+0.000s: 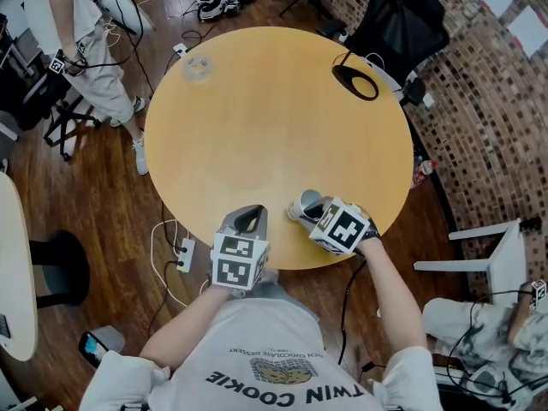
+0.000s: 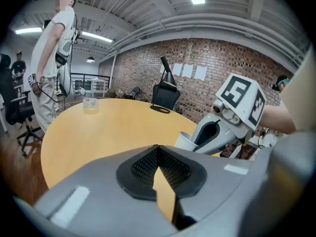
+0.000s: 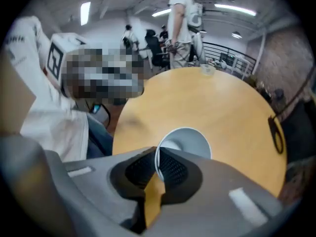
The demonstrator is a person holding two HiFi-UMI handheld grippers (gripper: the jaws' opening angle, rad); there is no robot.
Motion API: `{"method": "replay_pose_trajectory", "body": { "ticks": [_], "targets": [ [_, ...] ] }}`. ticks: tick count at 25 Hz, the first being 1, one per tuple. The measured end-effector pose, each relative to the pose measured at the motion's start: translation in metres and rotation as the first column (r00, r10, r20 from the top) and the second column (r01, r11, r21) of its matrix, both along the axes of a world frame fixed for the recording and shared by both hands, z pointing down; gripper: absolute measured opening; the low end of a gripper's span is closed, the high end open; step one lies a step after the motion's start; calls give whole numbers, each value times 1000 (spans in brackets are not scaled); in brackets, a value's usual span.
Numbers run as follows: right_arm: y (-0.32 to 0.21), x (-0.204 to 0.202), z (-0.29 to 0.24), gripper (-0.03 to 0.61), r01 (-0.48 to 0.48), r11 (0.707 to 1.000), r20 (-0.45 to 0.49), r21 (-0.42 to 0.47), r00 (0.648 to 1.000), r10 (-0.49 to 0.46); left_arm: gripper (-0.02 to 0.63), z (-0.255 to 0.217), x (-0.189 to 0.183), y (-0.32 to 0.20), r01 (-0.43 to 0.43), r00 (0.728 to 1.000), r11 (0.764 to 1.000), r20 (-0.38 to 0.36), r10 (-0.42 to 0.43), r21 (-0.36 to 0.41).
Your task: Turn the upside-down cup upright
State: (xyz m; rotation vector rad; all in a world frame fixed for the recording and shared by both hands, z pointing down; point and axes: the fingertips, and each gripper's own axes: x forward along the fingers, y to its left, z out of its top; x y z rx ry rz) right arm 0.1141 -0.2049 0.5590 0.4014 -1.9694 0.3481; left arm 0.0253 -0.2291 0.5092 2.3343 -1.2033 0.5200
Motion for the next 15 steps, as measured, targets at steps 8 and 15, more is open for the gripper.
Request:
{"method": "replay_pose_trajectory", "body": {
  "ticks": [8, 15],
  "targets": [
    [19, -10, 28, 15, 237, 969, -211, 64, 953, -219, 6, 0, -8, 2, 10, 1000, 1000, -2, -10, -4],
    [20, -10, 32, 87, 251, 963, -231, 95, 947, -223, 6, 1, -13, 6, 15, 1000, 1000, -3, -15, -9]
  ]
}}
